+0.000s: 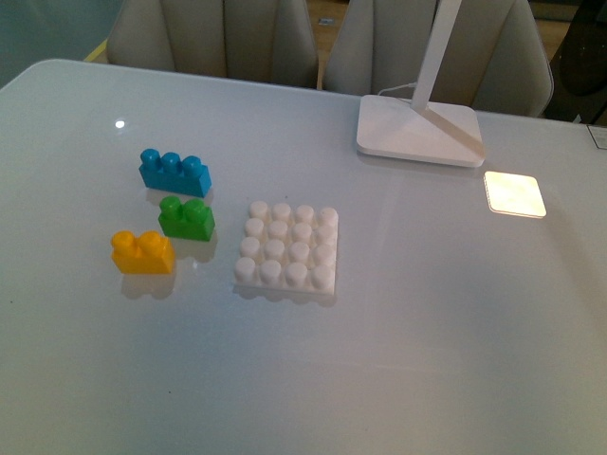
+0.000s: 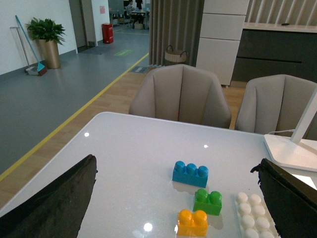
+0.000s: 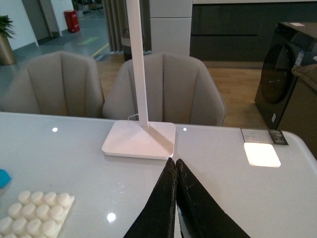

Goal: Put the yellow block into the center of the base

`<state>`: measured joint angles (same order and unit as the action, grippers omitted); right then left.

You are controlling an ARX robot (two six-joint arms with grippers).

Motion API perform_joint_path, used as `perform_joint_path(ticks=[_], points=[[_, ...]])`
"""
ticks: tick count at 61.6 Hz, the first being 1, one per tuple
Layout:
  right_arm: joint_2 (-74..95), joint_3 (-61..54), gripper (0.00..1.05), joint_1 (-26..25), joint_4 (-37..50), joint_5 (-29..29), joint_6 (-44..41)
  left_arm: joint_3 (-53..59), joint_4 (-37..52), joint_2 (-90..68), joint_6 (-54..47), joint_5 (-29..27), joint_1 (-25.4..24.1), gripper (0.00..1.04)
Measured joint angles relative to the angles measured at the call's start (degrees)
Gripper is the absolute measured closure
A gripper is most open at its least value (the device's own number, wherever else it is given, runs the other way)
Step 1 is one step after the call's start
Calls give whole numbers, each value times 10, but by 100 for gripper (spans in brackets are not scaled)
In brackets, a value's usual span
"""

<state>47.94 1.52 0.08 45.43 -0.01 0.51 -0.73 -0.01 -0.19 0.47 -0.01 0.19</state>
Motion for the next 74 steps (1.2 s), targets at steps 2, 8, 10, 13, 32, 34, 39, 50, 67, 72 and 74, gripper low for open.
perform_joint_path(ticks=[2,8,10,13,32,34,39,50,67,72,74], points=[[-14,-2,103,0,-11,0,0,0,0,0,0,0,0,7],[-58,-6,103,0,-50,0,0,0,0,0,0,0,0,7],[-75,-7,103,0,-65,0,-1,0,0,0,0,0,0,7],[-96,-7,103,0,-83,0,-1,0,0,0,0,0,0,7],[-224,-7,103,0,-200,0,-1,0,0,0,0,0,0,7],[-235,-7,103,0,-211,0,-1,0,0,0,0,0,0,7],[-259,-7,103,0,-235,0,-1,0,0,0,0,0,0,7],[-307,-8,103,0,-281,0,-2,0,0,0,0,0,0,7],[-361,-8,103,0,-335,0,-1,0,0,0,0,0,0,7],[-373,-7,103,0,-348,0,-2,0,0,0,0,0,0,7],[-377,-8,103,0,-351,0,-1,0,0,0,0,0,0,7]])
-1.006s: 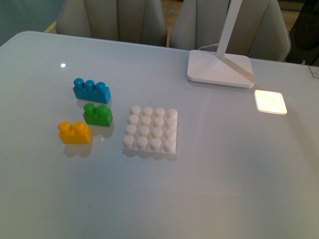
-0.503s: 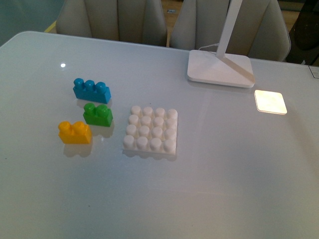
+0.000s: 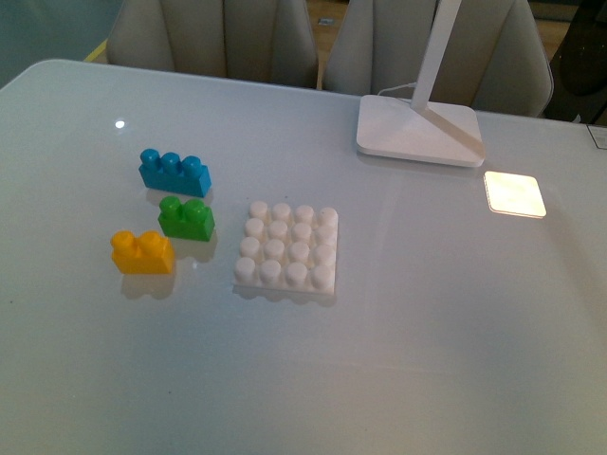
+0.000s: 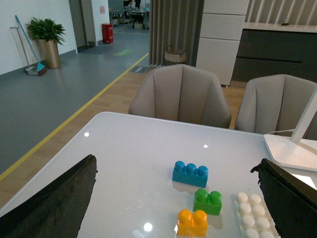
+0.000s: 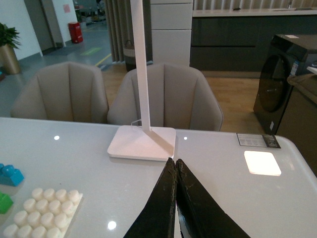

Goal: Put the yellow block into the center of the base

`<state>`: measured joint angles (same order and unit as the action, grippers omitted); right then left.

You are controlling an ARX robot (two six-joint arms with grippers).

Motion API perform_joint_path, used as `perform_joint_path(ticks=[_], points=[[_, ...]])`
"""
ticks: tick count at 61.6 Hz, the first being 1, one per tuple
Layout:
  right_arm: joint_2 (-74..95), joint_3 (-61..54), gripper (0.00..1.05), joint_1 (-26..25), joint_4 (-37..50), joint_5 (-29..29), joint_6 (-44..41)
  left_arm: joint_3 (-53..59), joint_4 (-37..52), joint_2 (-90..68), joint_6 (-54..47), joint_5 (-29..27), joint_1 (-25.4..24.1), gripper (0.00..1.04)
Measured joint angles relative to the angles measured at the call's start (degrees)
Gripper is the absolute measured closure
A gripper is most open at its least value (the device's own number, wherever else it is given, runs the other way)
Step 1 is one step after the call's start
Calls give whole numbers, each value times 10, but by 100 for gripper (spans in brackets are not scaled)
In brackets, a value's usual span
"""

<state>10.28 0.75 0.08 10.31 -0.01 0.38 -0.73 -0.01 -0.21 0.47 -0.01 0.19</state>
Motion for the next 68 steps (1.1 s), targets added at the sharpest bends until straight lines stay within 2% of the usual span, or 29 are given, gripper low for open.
perform_joint_path(ticks=[7,25,32,46,51,54,57,61,68], points=[[-85,0,103,0,-97,0,0,0,0,0,0,0,0,7],[-99,0,102,0,-102,0,-1,0,0,0,0,0,0,7],[-99,0,80,0,-102,0,-1,0,0,0,0,0,0,7],[-100,0,24,0,-102,0,-1,0,0,0,0,0,0,7],[-100,0,9,0,-102,0,-1,-1,-3,-2,2,5,-1,7],[-100,0,8,0,-102,0,-1,-34,-87,-47,45,56,-6,7],[-100,0,9,0,-102,0,-1,-56,-115,-123,82,62,9,7],[-100,0,9,0,-102,0,-1,-60,-76,-197,111,52,31,7],[-100,0,9,0,-102,0,-1,-64,68,-352,140,14,75,7]])
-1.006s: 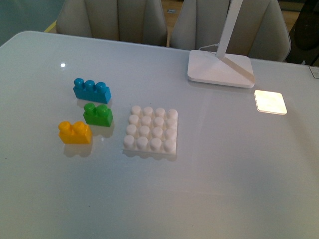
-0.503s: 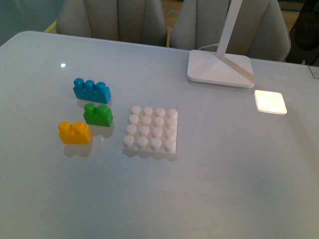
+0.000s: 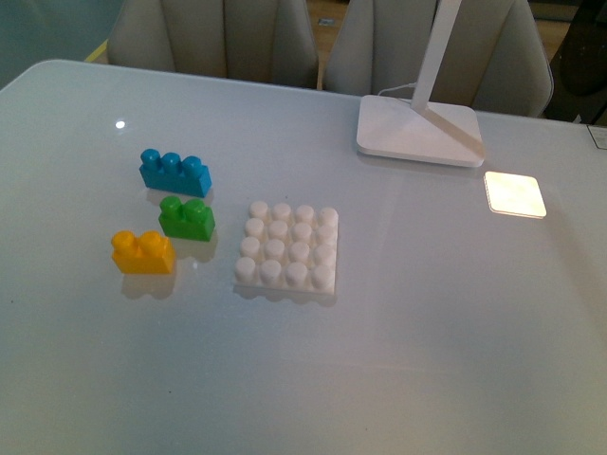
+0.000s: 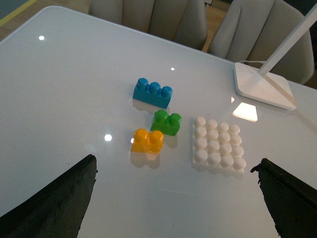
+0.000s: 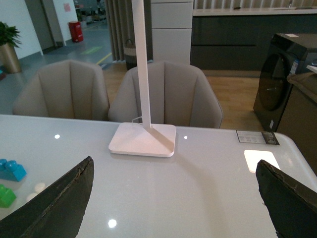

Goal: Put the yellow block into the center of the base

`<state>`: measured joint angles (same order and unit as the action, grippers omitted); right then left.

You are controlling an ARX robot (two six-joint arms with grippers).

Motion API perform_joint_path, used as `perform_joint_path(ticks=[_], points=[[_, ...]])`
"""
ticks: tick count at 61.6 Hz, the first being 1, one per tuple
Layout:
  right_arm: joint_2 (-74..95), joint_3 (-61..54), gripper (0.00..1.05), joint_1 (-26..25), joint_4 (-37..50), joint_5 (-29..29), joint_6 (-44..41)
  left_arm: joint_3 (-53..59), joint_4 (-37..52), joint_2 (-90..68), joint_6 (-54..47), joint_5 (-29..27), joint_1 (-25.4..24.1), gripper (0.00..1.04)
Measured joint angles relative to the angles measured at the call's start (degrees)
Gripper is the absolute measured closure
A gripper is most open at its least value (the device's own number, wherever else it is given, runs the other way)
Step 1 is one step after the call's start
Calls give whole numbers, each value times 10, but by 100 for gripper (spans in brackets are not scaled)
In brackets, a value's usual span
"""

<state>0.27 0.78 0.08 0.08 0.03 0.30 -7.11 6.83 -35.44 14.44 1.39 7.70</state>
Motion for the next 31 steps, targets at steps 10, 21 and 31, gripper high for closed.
perform_joint_path(ticks=[10,21,31], points=[[0,0,9,0,0,0,0,-21,212,-244,18,-43,51,7],[0,0,9,0,0,0,0,-72,411,-524,12,-94,85,7],[0,0,9,0,0,0,0,-110,521,-693,-26,-95,87,7]])
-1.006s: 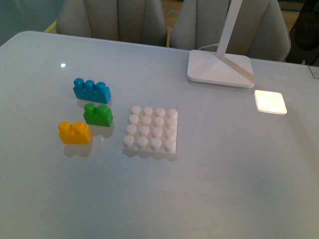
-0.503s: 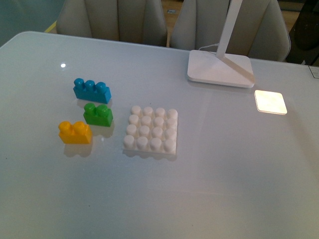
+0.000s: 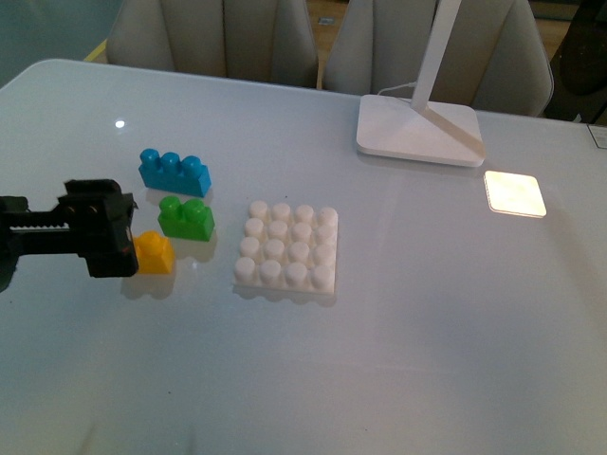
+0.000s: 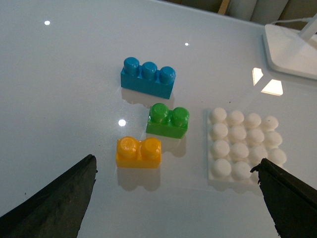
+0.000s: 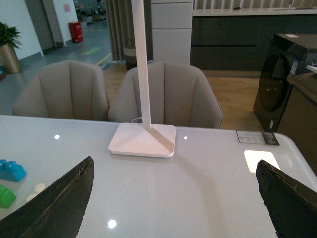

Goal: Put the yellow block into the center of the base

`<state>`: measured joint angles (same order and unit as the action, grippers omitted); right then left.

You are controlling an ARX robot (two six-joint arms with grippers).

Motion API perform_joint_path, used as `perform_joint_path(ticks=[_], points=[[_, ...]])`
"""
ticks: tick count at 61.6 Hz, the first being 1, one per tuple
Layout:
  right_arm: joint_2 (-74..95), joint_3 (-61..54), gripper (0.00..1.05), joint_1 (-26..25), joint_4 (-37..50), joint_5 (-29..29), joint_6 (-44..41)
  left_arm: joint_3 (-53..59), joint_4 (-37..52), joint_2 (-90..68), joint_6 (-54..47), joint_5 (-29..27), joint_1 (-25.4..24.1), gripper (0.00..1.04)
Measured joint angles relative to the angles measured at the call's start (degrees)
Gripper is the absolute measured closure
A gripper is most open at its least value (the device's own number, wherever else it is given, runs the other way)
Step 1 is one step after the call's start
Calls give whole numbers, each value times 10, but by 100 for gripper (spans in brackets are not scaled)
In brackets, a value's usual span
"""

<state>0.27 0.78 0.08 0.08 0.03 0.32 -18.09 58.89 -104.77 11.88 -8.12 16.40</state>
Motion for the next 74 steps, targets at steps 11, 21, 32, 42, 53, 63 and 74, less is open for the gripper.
perform_joint_path(ticks=[11,21,32,42,53,63,74], points=[[0,0,9,0,0,0,0,-43,49,-124,-60,14,-27,7],[0,0,9,0,0,0,0,-85,56,-202,-81,19,-41,7],[0,0,9,0,0,0,0,-117,41,-235,-64,20,-25,7],[0,0,9,0,0,0,0,-137,37,-258,-40,20,3,7],[0,0,9,0,0,0,0,-163,29,-285,-35,21,11,7],[0,0,9,0,0,0,0,-191,15,-299,-37,21,8,7],[0,0,9,0,0,0,0,-217,7,-307,-52,21,-10,7]])
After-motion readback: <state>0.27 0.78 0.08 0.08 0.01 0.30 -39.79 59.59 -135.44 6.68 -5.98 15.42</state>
